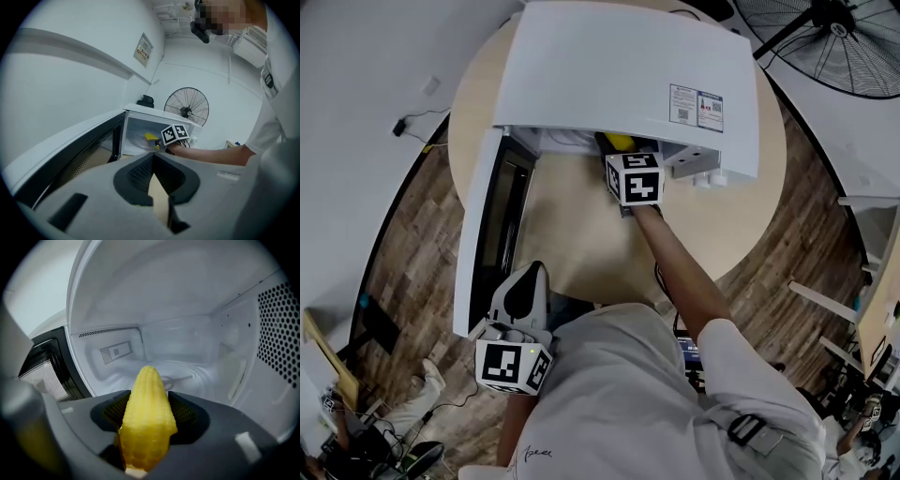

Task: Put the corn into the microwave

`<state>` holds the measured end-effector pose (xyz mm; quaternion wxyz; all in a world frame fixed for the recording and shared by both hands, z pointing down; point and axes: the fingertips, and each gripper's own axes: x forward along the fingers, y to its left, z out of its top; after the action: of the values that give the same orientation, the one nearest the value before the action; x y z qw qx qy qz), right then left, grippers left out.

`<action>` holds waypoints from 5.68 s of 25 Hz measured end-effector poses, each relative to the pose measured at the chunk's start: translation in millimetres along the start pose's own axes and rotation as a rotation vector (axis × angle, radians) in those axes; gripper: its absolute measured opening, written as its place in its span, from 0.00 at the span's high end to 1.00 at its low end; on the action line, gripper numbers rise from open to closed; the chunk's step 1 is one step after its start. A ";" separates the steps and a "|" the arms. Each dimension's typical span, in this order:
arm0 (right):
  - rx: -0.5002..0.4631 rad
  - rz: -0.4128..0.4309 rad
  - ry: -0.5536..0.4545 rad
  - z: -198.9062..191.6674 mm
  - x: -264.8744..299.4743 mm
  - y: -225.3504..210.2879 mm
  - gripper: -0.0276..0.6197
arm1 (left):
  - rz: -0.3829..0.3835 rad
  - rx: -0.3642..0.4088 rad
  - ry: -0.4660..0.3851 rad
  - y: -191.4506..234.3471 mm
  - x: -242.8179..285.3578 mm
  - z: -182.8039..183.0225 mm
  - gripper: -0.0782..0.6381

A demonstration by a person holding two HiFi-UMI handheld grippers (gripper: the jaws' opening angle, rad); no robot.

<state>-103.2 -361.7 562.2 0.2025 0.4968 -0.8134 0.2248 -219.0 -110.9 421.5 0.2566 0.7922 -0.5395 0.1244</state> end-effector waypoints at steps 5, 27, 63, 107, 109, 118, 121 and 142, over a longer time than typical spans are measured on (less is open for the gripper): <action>-0.077 -0.032 -0.003 5.3 10.1 -2.1 0.55 | 0.008 -0.001 0.010 3.7 -0.6 -2.5 0.90; -0.300 -0.113 0.031 4.1 35.1 -11.4 0.55 | 0.014 0.002 0.046 10.2 1.8 -7.0 0.90; -0.244 -0.078 0.033 1.1 33.0 -15.6 0.43 | -0.007 -0.008 0.016 -0.3 -7.6 -7.1 0.90; -0.124 -0.052 -0.055 10.4 -51.0 -3.3 0.53 | -0.049 0.027 -0.071 -43.4 -24.6 -0.2 0.90; -0.113 -0.043 -0.059 10.8 -59.0 -0.8 0.53 | -0.053 0.026 -0.075 -45.9 -25.2 -0.8 0.90; -0.066 -0.012 -0.072 7.9 -90.8 0.6 0.58 | -0.080 0.045 -0.101 -64.3 -23.5 4.2 0.90; -0.048 -0.001 -0.082 7.0 -102.7 0.8 0.60 | -0.089 0.050 -0.108 -70.4 -24.1 4.7 0.90; -0.002 0.114 -0.129 2.5 -187.7 5.9 0.70 | -0.136 0.049 -0.149 -101.6 -21.2 4.5 0.90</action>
<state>-29.1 -226.2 455.4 0.1372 0.4630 -0.8519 0.2028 -134.2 -67.5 380.0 0.2040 0.8401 -0.4989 0.0606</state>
